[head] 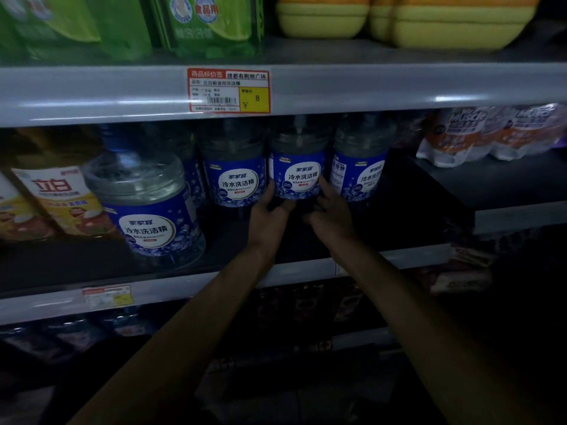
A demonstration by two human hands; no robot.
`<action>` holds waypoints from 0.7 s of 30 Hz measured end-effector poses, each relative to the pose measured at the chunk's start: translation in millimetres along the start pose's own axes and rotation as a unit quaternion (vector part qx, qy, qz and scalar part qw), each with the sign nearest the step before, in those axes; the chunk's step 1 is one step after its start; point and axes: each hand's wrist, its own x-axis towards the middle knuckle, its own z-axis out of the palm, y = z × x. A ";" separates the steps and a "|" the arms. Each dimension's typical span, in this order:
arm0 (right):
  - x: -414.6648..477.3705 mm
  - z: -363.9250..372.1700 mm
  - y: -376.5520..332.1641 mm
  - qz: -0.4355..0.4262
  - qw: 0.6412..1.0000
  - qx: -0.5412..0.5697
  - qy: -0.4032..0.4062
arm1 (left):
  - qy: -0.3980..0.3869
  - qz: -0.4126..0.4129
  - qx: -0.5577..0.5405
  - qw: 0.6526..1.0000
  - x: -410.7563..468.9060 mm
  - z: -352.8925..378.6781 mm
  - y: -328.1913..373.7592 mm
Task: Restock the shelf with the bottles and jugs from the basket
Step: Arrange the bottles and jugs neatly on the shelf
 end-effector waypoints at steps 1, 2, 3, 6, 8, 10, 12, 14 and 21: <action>-0.9 -0.7 -1.0 0.000 1.000 0.000 -0.003 | -0.001 -0.001 -0.001 1.000 -0.5 -0.4 0.8; -1.7 -1.8 -2.6 0.002 1.000 0.000 -0.005 | -0.002 0.001 0.002 1.000 -0.9 -0.7 1.6; -2.4 -3.5 -3.5 0.002 1.000 -0.002 -0.008 | -0.004 0.005 0.007 1.000 -1.3 -0.8 1.6; -7.2 -8.1 -7.5 -0.017 0.999 -0.032 -0.008 | -0.003 0.017 0.044 0.999 -5.3 -1.4 -0.4; -9.8 -10.1 -7.5 -0.029 0.998 -0.051 -0.004 | -0.002 0.032 0.077 0.997 -10.4 -2.3 -1.4; -11.9 -9.8 -7.5 -0.028 0.998 -0.049 -0.011 | -0.010 0.049 0.097 0.994 -14.1 -2.8 -2.0; -14.0 -9.0 -8.6 -0.016 0.999 -0.035 -0.023 | -0.015 0.056 0.100 0.993 -15.7 -3.0 -0.1; -15.4 -8.0 -9.7 0.000 0.999 -0.021 -0.031 | -0.016 0.050 0.091 0.994 -14.7 -3.5 1.5; -7.1 -1.6 -3.0 0.026 1.000 -0.007 -0.001 | -0.010 0.041 0.058 0.997 -9.5 -6.8 4.5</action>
